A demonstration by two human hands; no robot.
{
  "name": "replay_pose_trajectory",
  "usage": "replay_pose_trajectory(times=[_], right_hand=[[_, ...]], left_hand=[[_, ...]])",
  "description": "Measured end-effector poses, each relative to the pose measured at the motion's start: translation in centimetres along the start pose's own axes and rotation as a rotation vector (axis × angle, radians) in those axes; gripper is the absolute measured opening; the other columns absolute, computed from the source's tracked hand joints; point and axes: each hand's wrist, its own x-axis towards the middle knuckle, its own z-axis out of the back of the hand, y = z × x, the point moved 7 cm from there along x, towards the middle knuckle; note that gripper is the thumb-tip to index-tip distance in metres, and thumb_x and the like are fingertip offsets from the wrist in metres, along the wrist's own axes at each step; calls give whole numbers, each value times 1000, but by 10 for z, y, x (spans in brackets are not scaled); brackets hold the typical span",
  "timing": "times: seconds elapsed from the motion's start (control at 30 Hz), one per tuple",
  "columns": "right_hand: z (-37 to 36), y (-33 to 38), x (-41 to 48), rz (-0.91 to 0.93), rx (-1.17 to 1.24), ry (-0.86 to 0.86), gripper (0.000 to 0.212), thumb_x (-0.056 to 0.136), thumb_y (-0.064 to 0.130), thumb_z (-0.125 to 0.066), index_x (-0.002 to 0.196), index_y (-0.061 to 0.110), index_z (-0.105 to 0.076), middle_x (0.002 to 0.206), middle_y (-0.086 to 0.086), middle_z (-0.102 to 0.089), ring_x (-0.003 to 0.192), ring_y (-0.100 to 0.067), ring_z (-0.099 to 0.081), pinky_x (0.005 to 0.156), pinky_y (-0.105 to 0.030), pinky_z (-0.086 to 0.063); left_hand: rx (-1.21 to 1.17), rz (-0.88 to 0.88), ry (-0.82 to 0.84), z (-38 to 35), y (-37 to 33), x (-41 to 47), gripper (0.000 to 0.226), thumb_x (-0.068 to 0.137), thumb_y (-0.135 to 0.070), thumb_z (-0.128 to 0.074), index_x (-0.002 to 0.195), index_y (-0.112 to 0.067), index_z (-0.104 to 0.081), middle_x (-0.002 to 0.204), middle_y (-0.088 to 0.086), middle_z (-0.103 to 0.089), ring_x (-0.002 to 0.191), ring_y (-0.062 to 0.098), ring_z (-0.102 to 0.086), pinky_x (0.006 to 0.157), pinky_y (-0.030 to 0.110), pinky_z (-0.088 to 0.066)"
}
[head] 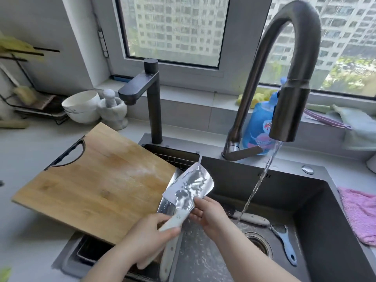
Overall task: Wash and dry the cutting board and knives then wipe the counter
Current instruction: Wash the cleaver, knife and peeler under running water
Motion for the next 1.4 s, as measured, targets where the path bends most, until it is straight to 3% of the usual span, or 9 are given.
replay_pose_trajectory(times=[0.1,0.17,0.27,0.4,0.7,0.83,1.07,1.27,1.4], right_hand=[[-14,-3,9,-33,-41,20,19,92,0,-44,79,6,-57,59,-3,-65,47,-10,-59,48,-19,-50],[-20,-6,15,-67,-94,-15,21,94,3,-41,76,7,-52,59,-5,-55,47,-13,-50,43,-18,-48],[-18,-4,19,-18,-177,-166,15,95,12,-42,82,7,-48,59,0,-46,47,-10,-41,40,-17,-38],[1,-2,15,136,-346,-333,7,93,17,-45,99,18,-49,95,2,-52,82,-11,-49,78,-25,-41],[5,-19,18,11,-156,-118,25,101,25,-31,114,12,-49,110,-2,-54,102,-15,-52,100,-30,-40],[7,-27,22,4,-160,-92,28,100,26,-33,115,13,-52,114,-1,-59,110,-16,-56,97,-30,-44],[8,-28,21,13,-124,-27,22,100,21,-34,106,16,-55,108,2,-63,103,-10,-59,76,-19,-50],[9,-31,18,22,-140,-22,21,99,23,-37,105,18,-56,112,1,-62,111,-13,-56,85,-21,-49],[14,-33,14,8,-136,-17,19,99,19,-37,100,18,-56,102,5,-63,102,-12,-58,90,-25,-46]], left_hand=[[-225,49,30,7,13,5,20,88,-31,-59,68,-24,-60,49,-10,-60,45,-1,-56,45,13,-39],[-270,71,3,8,19,6,23,88,-26,-59,65,-21,-61,44,-8,-56,39,3,-53,44,15,-38],[-223,50,-131,8,26,6,21,85,-28,-62,64,-28,-63,52,-8,-61,51,6,-55,51,19,-37],[-168,65,-242,5,32,8,22,86,-32,-59,65,-30,-60,62,-4,-62,58,9,-53,52,21,-33],[-19,166,-283,-14,51,33,14,90,-41,-50,85,-30,-58,69,-8,-59,72,18,-57,49,22,-34],[47,153,-260,-23,47,43,22,89,-41,-50,99,-27,-63,82,-4,-64,77,19,-56,55,24,-37],[133,152,-236,-37,42,54,20,90,-44,-48,93,-26,-54,101,0,-67,94,23,-61,63,25,-37],[168,152,-265,-42,41,55,35,92,-40,-46,117,-15,-51,119,4,-54,108,23,-54,80,29,-42],[183,127,-294,-39,37,50,39,91,-40,-48,120,-15,-44,123,3,-48,110,22,-50,80,28,-39]])
